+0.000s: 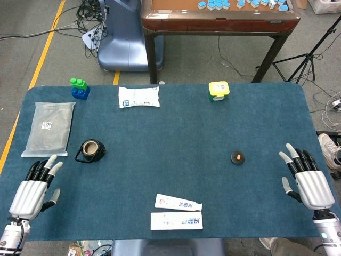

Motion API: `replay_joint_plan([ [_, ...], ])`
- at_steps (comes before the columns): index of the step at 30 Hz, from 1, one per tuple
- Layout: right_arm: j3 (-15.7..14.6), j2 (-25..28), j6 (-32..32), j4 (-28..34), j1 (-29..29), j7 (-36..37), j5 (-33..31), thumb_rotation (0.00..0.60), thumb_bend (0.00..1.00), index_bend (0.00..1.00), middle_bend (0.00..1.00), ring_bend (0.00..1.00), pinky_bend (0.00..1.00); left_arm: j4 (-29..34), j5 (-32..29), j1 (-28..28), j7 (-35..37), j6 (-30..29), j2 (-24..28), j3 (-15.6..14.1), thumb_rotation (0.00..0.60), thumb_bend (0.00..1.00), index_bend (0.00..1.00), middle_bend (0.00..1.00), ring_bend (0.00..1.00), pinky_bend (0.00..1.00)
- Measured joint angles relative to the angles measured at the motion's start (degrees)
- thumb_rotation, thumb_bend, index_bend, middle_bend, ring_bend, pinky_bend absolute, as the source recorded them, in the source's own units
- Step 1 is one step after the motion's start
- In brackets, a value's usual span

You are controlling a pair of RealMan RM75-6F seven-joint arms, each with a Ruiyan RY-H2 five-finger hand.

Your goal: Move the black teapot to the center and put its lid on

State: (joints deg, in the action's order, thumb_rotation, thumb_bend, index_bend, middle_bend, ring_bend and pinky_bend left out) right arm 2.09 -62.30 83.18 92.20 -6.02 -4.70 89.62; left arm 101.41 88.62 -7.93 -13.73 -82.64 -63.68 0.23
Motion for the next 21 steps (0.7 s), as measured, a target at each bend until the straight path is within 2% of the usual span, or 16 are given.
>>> replay_joint_plan([
  [10,-0.4,0.9,0.0,1.2,-0.3,-1.1,1.3,0.600,0.51,0.12,0.00,0.00,0.00,0.1,1.9,-0.7,2.4,0.8,0.8,-0.5,0.600,0.44,0.13,0.00,0.00,0.00],
  [16,-0.1,3.6,-1.6,5.2,-1.3,-3.0,1.0,0.600,0.51,0.12,0.00,0.00,0.00,-0.3,4.0,-2.4,6.1,2.6,1.5,-0.6,0.600,0.44,0.17,0.00,0.00,0.00],
  [21,0.9,5.9,-3.9,8.2,-3.2,-3.8,0.2,0.600,0.51,0.12,0.00,0.00,0.00,0.3,2.8,-4.0,7.2,5.5,2.1,-0.2,0.600,0.44,0.18,0.00,0.00,0.00],
])
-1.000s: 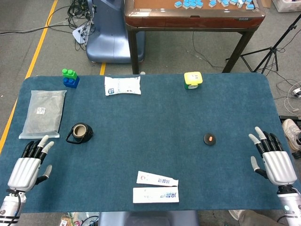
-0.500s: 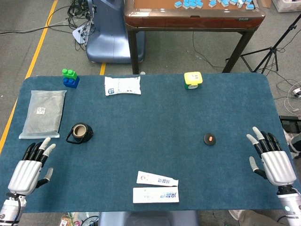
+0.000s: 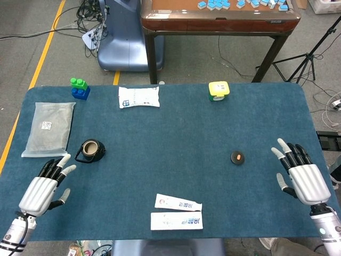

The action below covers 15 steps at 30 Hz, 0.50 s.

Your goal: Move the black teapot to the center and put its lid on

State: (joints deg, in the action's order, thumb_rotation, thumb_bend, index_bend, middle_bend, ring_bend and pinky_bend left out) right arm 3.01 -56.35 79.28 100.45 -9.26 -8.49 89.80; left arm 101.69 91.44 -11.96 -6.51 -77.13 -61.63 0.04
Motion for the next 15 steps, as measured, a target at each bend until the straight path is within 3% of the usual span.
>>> replay_joint_plan([
  [15,1.7,0.7,-5.4,2.2,-4.0,-1.9,-3.3,0.600,0.51,0.12,0.00,0.00,0.00,1.8,-7.4,-6.7,-3.1,9.5,0.5,3.4,0.600,0.44,0.23,0.00,0.00,0.00],
])
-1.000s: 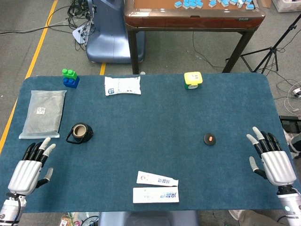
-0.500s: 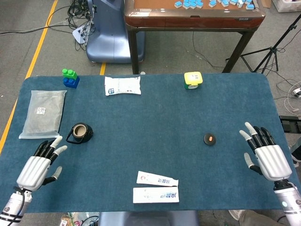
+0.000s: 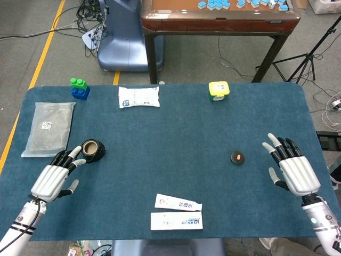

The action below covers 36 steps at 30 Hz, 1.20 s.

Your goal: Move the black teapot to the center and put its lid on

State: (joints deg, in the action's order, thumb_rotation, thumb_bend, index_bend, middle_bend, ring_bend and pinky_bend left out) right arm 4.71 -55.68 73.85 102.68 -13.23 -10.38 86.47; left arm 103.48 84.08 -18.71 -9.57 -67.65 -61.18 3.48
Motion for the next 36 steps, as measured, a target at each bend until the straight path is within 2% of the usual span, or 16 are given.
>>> replay_joint_plan([
  [13,1.5,3.1,-1.0,4.9,-1.8,-2.1,-1.9,0.600,0.51,0.12,0.00,0.00,0.00,-3.2,-7.4,-5.2,-1.7,6.8,-2.6,2.2,0.600,0.44,0.23,0.00,0.00,0.00],
  [23,1.8,3.6,-1.3,6.4,-2.4,-4.8,-3.7,0.600,0.52,0.12,0.00,0.00,0.00,-8.3,-8.5,-8.4,-1.2,9.5,-6.5,2.8,0.600,0.44,0.23,0.00,0.00,0.00],
  [36,1.5,5.5,0.2,8.9,-1.5,-7.1,-4.7,0.600,0.51,0.12,0.00,0.00,0.00,-15.5,-6.4,-10.4,1.9,9.1,-11.3,3.0,0.600,0.44,0.23,0.00,0.00,0.00],
])
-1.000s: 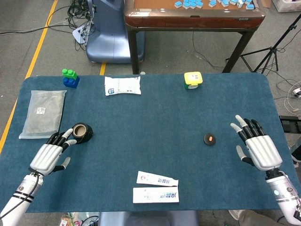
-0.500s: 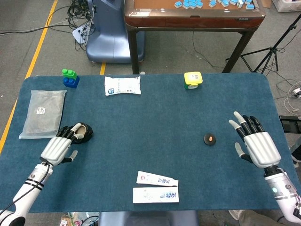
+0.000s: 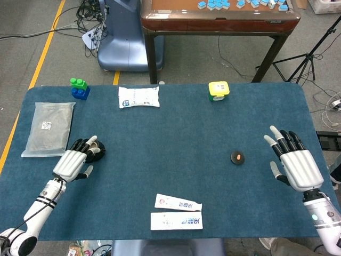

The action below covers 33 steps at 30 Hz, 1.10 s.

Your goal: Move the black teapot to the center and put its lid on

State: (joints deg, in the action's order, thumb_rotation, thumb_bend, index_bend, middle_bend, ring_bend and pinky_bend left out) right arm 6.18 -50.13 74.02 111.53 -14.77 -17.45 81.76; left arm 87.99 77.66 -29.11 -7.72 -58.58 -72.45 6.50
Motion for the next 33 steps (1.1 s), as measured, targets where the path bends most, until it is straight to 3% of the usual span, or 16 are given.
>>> replay_joint_plan([
  [13,-0.3,0.1,-0.2,0.9,-0.2,-1.6,-0.2,0.600,0.52,0.12,0.00,0.00,0.00,-7.4,0.8,-0.9,6.6,-0.1,-3.3,-0.3,0.600,0.44,0.34,0.00,0.00,0.00],
  [33,-1.0,0.3,-1.0,2.5,-0.8,-3.0,-0.1,0.600,0.52,0.12,0.00,0.00,0.00,-13.4,2.1,1.1,9.6,-3.4,-5.8,-2.2,0.600,0.45,0.26,0.00,0.00,0.00],
])
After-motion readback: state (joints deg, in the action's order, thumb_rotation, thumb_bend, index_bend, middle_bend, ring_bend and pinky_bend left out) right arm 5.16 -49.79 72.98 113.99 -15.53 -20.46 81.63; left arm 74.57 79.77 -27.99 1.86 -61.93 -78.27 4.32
